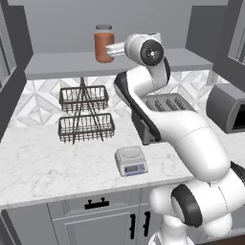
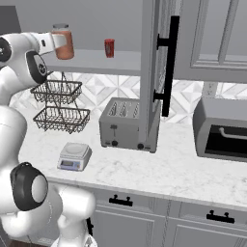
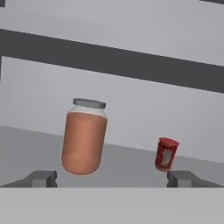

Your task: Pick the honey bottle and place it on the digital scale for weighing, and close the cabinet.

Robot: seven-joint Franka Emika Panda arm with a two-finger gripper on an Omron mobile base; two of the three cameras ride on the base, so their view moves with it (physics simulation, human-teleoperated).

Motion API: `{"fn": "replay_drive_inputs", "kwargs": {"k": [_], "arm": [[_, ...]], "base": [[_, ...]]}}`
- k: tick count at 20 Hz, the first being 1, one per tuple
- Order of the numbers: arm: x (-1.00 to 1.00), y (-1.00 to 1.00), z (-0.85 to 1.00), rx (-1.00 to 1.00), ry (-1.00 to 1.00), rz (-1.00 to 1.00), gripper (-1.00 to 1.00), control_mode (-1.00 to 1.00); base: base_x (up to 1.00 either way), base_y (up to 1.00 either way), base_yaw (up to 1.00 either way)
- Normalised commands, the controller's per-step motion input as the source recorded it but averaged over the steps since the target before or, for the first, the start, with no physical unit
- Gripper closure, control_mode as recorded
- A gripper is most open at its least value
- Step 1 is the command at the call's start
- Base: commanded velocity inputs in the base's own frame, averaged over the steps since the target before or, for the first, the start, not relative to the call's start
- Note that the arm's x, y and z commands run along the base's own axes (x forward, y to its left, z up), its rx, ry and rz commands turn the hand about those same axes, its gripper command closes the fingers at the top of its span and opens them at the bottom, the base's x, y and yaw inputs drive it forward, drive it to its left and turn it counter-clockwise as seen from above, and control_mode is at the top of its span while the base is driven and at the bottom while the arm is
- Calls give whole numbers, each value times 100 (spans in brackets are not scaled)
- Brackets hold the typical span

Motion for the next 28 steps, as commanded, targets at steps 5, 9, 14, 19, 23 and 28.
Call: {"fn": "replay_drive_inputs", "kwargs": {"k": [5, 9, 14, 19, 23, 28], "arm": [[17, 14, 11, 4, 5, 0, -100, -100], [36, 21, -2, 17, 18, 0, -100, -100], [23, 3, 0, 21, 4, 0, -100, -100], [40, 15, 1, -1, 9, 0, -100, -100], [40, 4, 0, -1, 1, 0, -100, -100], [26, 1, 6, 0, 0, 0, -100, -100]], "base": [[0, 0, 0], [0, 0, 0], [0, 0, 0], [0, 0, 0], [0, 0, 0], [0, 0, 0]]}}
